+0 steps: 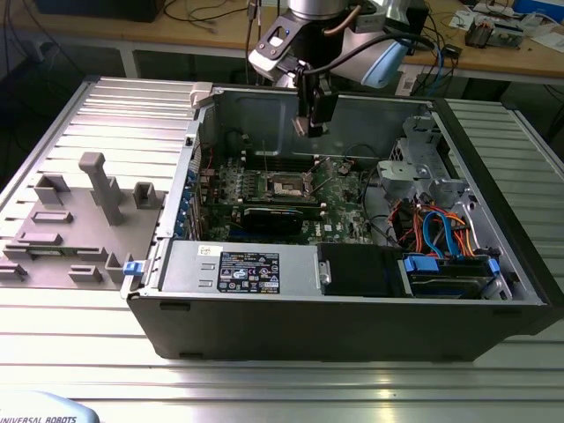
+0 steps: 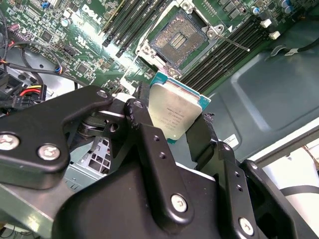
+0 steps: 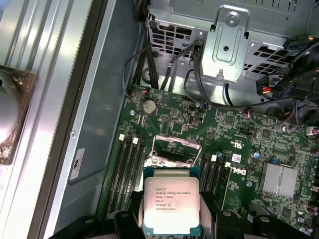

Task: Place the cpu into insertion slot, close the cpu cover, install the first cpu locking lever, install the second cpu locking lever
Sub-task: 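Place the cpu into insertion slot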

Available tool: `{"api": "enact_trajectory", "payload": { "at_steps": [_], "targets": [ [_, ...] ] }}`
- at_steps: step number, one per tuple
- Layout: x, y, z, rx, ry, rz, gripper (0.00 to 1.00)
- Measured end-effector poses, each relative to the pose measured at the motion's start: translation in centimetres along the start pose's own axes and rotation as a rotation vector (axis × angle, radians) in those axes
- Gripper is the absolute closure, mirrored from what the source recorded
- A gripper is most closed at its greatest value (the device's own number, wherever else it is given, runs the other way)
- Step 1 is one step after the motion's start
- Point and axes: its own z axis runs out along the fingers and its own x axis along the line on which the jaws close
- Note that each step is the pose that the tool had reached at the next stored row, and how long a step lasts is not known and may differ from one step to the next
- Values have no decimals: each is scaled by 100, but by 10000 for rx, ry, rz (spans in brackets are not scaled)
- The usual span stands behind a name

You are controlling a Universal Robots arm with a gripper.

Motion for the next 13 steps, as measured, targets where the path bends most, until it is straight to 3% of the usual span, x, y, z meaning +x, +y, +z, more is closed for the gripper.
{"api": "enact_trajectory", "payload": {
  "at_steps": [13],
  "targets": [
    [0,-2,18,0,0,0,46]
  ]
}}
